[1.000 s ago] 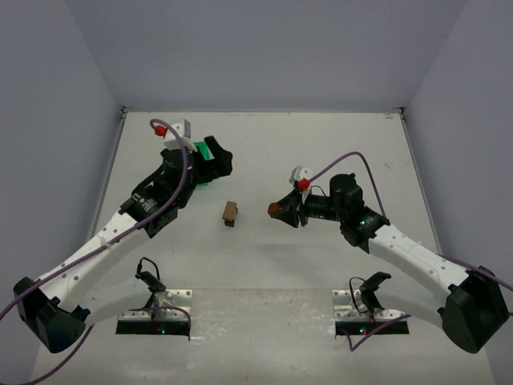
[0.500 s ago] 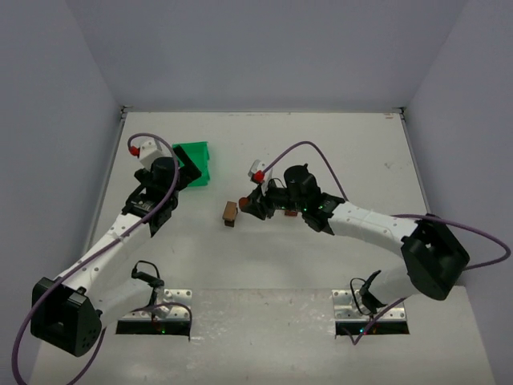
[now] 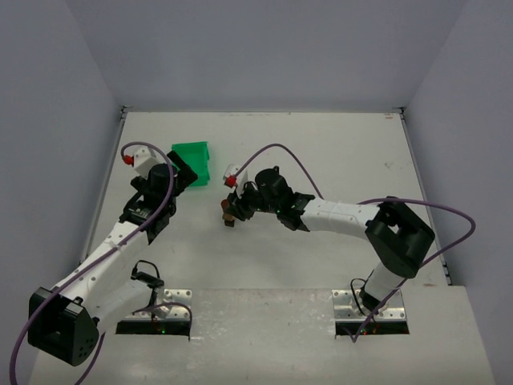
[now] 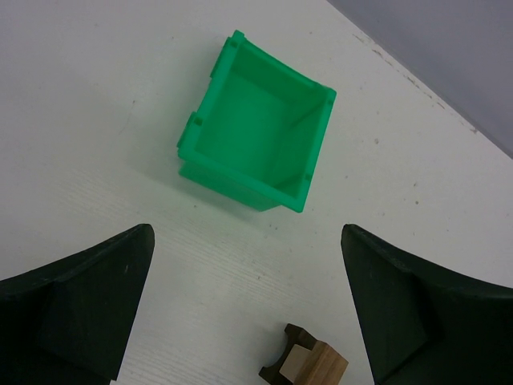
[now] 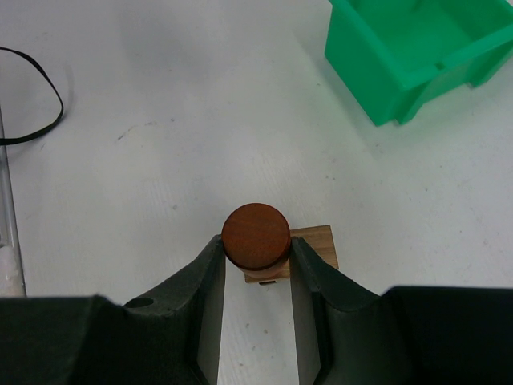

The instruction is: Build the wood block tower

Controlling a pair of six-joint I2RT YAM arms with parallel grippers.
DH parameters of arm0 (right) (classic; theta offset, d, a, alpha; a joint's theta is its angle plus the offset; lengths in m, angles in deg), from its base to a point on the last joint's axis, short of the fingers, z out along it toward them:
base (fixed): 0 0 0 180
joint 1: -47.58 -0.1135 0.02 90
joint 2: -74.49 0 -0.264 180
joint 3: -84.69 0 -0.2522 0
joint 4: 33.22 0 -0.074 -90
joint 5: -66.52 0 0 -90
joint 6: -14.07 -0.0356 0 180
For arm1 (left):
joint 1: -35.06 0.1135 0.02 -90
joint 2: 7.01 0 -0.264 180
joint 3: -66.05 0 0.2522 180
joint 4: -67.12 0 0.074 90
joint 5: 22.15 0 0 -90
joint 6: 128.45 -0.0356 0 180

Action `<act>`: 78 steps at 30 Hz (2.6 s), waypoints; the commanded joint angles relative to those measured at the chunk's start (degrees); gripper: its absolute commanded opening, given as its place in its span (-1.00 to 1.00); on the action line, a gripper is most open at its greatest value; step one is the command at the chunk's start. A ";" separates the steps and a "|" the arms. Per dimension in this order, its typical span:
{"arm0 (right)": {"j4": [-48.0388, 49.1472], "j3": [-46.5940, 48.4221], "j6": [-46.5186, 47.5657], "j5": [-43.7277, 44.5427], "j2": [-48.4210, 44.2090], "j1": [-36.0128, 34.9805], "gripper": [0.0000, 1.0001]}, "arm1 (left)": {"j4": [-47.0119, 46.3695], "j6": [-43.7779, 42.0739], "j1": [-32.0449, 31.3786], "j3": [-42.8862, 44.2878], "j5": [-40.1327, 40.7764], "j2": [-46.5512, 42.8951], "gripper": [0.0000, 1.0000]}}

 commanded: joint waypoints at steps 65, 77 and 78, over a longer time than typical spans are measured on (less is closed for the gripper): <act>8.81 -0.70 -4.27 7.40 4.72 -1.13 -0.62 | -4.33 -0.77 0.60 -0.38 -2.98 0.51 1.00; 9.39 -1.07 -3.97 6.90 5.13 -1.04 -0.58 | -4.54 -1.04 0.60 -0.38 -3.40 0.75 1.00; 9.37 -1.01 -3.93 6.89 5.15 -1.04 -0.59 | -4.58 -1.06 0.60 -0.38 -3.44 0.75 1.00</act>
